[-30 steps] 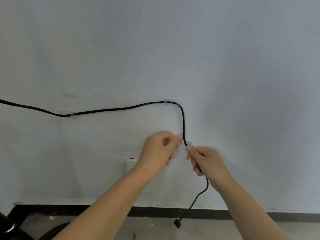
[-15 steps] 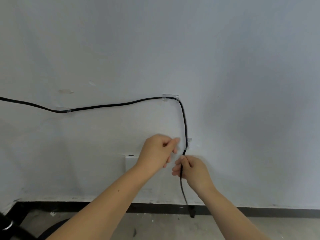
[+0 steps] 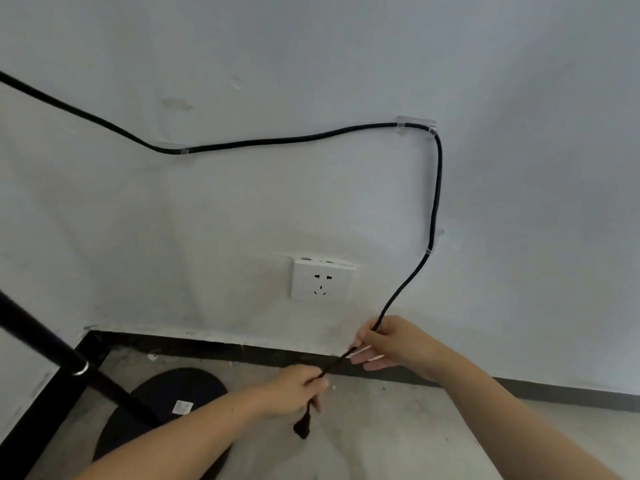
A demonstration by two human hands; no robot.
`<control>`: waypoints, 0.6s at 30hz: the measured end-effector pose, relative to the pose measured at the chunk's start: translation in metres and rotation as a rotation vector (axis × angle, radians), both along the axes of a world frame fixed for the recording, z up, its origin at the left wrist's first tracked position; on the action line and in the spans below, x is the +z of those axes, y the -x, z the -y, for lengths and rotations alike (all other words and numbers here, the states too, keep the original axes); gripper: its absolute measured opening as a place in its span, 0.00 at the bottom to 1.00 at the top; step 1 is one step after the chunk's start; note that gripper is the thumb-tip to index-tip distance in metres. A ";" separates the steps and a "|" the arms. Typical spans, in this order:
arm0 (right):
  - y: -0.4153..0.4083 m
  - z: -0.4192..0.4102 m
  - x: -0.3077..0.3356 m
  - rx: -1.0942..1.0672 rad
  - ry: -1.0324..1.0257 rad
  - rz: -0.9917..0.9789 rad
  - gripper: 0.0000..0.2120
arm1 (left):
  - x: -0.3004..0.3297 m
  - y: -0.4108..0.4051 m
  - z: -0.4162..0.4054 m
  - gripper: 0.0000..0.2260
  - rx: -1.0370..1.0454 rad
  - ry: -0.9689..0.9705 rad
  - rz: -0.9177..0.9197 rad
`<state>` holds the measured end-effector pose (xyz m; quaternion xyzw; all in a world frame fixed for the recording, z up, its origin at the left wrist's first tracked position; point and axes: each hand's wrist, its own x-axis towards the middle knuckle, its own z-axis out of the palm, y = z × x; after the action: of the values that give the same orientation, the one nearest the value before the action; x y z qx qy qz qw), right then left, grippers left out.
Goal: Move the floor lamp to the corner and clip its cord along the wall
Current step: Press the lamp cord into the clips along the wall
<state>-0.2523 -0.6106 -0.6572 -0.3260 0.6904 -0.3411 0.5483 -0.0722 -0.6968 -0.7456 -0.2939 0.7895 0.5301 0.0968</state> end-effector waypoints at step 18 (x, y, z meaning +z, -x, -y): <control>-0.003 0.031 -0.068 -0.516 -0.037 -0.070 0.07 | -0.046 0.018 0.048 0.13 0.543 -0.007 -0.025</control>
<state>-0.2496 -0.6411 -0.7249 -0.1407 0.7752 -0.4457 0.4250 -0.0904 -0.7452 -0.7919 -0.4879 0.6810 0.5430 -0.0578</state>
